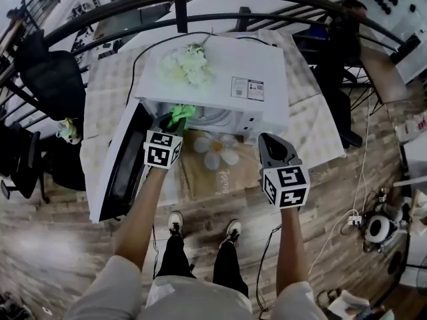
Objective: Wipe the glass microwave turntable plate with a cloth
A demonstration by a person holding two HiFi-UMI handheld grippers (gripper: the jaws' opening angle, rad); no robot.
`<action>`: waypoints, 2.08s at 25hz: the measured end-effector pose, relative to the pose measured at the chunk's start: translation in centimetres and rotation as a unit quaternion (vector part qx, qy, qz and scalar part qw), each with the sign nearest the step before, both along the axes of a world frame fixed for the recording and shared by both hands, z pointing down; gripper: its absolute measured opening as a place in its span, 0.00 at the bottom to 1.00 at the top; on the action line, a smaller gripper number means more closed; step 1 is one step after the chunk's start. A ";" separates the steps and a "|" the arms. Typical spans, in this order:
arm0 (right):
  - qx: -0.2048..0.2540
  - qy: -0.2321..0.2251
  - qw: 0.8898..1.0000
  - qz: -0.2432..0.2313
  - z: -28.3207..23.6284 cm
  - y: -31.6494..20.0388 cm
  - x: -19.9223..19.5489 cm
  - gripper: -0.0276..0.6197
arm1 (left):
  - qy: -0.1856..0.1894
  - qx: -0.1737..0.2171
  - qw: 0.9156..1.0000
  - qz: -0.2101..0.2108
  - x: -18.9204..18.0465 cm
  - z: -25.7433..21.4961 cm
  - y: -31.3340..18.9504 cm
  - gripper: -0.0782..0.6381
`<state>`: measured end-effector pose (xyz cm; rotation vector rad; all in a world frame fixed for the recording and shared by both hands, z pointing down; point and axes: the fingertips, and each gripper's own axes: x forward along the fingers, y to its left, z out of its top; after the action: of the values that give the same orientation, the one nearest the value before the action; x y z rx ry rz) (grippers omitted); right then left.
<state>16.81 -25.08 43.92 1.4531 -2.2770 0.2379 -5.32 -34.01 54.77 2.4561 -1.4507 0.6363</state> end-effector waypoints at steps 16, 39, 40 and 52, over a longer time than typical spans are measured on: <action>-0.027 0.022 0.999 -0.006 5.4 1.2 2.0 0.06 | -0.116 -0.013 0.993 -0.014 2.3 6.3 -7.0 0.22; -0.039 0.020 0.999 0.021 6.2 2.6 5.9 0.06 | -0.012 -0.063 0.992 0.110 16.8 5.0 -5.2 0.22; -0.038 0.019 0.999 0.021 6.0 2.6 5.8 0.06 | -0.008 -0.053 0.993 0.105 15.9 4.6 -5.4 0.22; -0.035 -0.033 0.998 0.032 5.8 1.3 4.1 0.06 | -0.088 0.004 0.994 -0.060 0.4 4.0 -9.4 0.22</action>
<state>20.89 -23.77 49.68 1.5042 -2.2528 0.3855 -4.97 -43.39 58.82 2.3465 -1.6538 0.8391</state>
